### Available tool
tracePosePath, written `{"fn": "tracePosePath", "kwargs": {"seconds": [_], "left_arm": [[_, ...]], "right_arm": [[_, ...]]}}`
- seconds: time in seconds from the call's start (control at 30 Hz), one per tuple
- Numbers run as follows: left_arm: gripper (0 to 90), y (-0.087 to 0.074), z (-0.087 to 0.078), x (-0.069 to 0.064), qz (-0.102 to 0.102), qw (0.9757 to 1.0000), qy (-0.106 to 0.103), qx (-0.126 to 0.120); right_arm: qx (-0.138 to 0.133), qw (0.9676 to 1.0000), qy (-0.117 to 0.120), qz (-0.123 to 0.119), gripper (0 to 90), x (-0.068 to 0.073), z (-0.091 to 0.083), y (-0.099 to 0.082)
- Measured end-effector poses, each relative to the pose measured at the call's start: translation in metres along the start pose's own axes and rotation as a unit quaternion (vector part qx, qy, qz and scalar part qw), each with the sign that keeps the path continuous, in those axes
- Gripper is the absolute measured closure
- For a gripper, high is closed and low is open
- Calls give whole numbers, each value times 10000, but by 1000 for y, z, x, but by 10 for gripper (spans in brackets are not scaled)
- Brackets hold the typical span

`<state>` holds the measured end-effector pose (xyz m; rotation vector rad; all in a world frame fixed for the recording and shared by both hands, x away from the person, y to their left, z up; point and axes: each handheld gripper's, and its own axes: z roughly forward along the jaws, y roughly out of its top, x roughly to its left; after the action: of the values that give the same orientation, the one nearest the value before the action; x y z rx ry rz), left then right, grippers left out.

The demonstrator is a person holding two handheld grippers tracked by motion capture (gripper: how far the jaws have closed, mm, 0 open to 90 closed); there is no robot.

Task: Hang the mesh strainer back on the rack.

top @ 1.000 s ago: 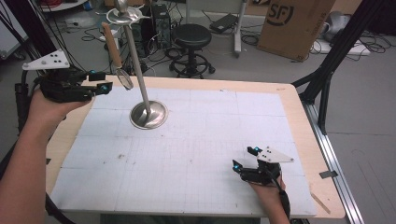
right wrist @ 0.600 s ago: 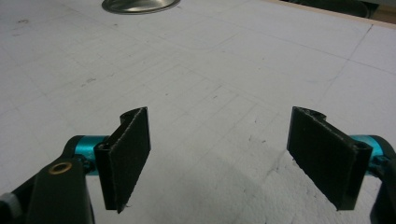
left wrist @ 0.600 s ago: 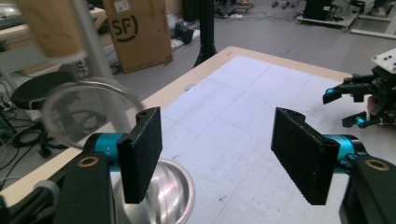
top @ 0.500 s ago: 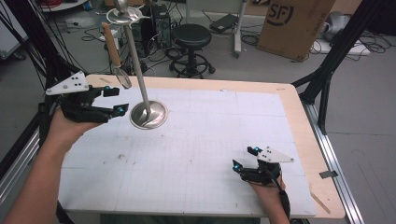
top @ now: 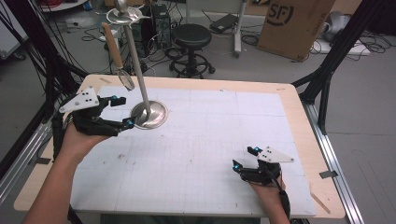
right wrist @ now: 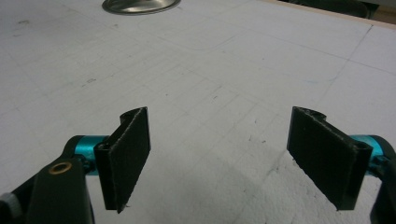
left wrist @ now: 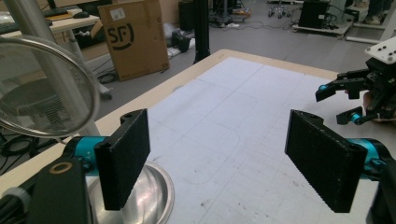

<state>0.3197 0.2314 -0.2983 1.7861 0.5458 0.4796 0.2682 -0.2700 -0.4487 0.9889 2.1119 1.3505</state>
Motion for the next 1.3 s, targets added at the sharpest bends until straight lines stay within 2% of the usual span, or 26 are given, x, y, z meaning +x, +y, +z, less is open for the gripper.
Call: {"fn": "tracePosePath", "kwargs": {"seconds": [0.33, 0.57, 0.73, 1.0, 1.1, 1.3], "left_arm": [[212, -19, 3, -10, -16, 9999, 107, -76], [199, -31, 7, -20, 24, 9995, 286, -93], [192, -40, 10, -27, 51, 9993, 356, -29], [189, -59, 10, -32, -112, 9994, 335, -15], [187, -65, 12, -33, -122, 9993, 348, 82], [186, -70, 14, -36, -119, 9995, 296, 90]], "right_arm": [[-3, 10000, -13, 6, 207, 0, 0, 0], [-13, 10000, 9, 95, 204, -1, -1, 0], [-24, 9999, 6, 123, 203, -1, -1, 0], [-32, 9999, 17, 115, 202, -2, -1, 0], [-24, 9999, 5, 111, 202, -1, -1, 0], [-21, 9999, 15, 106, 202, -2, -1, 0]]}}
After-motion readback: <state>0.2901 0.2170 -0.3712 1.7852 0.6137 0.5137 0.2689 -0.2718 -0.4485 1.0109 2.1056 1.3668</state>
